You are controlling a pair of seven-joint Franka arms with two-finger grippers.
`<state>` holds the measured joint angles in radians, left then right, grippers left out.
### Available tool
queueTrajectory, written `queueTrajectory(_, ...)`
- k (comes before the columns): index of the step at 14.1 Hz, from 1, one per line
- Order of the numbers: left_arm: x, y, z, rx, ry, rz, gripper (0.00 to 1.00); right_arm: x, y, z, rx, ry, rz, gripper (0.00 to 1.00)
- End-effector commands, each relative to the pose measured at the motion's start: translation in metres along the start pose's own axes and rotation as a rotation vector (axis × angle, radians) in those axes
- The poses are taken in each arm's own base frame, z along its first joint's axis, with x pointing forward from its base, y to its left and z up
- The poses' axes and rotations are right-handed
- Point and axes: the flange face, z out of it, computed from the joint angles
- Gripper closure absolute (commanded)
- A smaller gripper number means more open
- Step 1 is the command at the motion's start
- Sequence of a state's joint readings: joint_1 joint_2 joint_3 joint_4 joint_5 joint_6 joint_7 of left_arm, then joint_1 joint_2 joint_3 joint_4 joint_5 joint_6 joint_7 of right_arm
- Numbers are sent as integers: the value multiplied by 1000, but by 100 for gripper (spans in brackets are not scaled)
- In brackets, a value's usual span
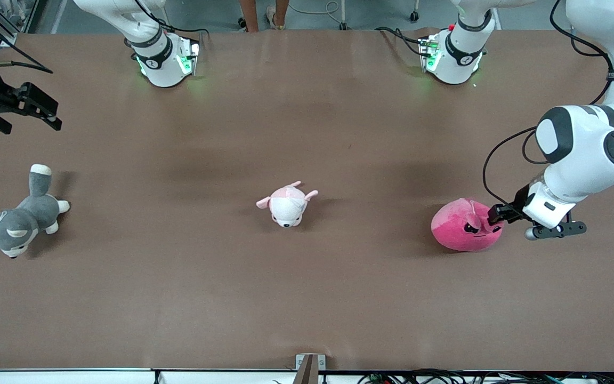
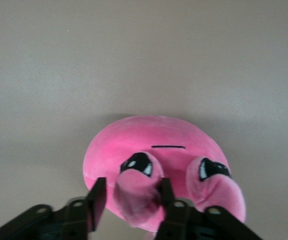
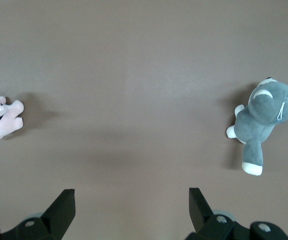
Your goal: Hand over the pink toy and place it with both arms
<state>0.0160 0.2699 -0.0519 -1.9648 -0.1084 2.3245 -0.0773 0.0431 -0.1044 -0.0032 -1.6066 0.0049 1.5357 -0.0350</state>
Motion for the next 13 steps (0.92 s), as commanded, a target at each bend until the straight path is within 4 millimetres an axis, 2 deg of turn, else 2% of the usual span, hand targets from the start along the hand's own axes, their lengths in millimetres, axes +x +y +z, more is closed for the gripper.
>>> queueTrajectory(1,0,6,0,-18,9,13,75,-3,-4,-13,26,9,-23,0)
queueTrajectory(2,0,9,-1,-20,10,17,86,-4,-12,-12,27,-2,-25,0)
queueTrajectory(3,-1,15,-2,-24,10,26,92,-4,-18,-11,32,-4,-36,0)
queueTrajectory(6,2,21,-13,-29,27,31,97,-3,-36,-11,181,-3,-55,0)
queueTrajectory(8,6,49,-37,-51,54,63,97,2,-48,-7,277,-8,-55,0)
queueTrajectory(10,6,70,-60,-63,52,90,98,7,-68,1,321,-24,-83,6)
queueTrajectory(13,3,126,-96,-98,22,107,99,20,-91,14,447,-30,-91,14)
